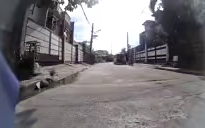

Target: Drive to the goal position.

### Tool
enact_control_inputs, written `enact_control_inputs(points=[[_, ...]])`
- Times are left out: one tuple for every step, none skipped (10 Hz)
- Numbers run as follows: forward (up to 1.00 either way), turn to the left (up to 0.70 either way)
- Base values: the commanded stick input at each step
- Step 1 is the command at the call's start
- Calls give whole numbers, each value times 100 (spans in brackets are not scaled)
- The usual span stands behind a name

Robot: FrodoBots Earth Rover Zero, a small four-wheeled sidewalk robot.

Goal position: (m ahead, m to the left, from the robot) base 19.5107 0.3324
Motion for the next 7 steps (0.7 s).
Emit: enact_control_inputs(points=[[0,0],[0,0],[0,0],[0,0],[37,0],[70,0],[70,0]])
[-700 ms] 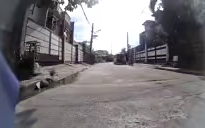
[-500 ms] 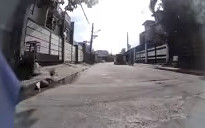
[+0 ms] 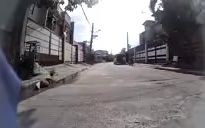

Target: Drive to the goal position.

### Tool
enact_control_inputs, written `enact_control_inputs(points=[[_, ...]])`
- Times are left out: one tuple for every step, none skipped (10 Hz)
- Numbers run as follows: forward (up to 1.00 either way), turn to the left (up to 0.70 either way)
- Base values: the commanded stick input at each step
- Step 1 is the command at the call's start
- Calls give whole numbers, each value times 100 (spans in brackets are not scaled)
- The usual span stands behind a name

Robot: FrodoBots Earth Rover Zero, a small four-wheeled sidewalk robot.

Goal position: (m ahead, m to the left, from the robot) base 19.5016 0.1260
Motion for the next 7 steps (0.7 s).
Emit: enact_control_inputs(points=[[70,0],[70,0],[70,0],[70,0],[70,0],[70,-8],[70,-29]])
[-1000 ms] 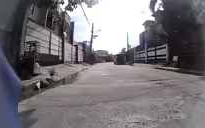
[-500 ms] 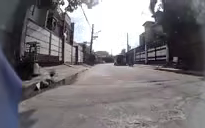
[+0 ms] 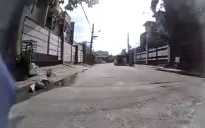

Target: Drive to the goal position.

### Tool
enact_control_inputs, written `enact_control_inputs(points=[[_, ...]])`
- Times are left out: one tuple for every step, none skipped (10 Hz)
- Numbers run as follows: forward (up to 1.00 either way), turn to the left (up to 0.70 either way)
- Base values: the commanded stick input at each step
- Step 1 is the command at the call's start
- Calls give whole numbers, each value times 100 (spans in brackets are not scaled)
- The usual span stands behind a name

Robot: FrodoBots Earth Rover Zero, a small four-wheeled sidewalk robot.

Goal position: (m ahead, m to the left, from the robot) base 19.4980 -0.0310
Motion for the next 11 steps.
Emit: enact_control_inputs(points=[[70,-20],[70,0],[70,0],[70,0],[70,0],[70,0],[70,0],[70,0],[70,0],[70,0],[70,0]])
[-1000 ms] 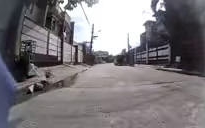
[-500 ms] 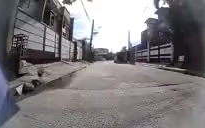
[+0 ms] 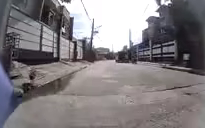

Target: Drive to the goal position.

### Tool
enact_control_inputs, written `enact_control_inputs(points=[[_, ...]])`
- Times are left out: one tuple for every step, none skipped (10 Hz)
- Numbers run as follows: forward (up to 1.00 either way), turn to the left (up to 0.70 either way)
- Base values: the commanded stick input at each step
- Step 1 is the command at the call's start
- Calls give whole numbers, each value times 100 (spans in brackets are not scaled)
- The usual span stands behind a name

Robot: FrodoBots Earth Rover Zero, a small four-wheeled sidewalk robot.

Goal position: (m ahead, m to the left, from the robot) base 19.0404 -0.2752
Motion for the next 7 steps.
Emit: enact_control_inputs(points=[[70,0],[70,0],[70,0],[70,0],[60,0],[10,0],[0,0]])
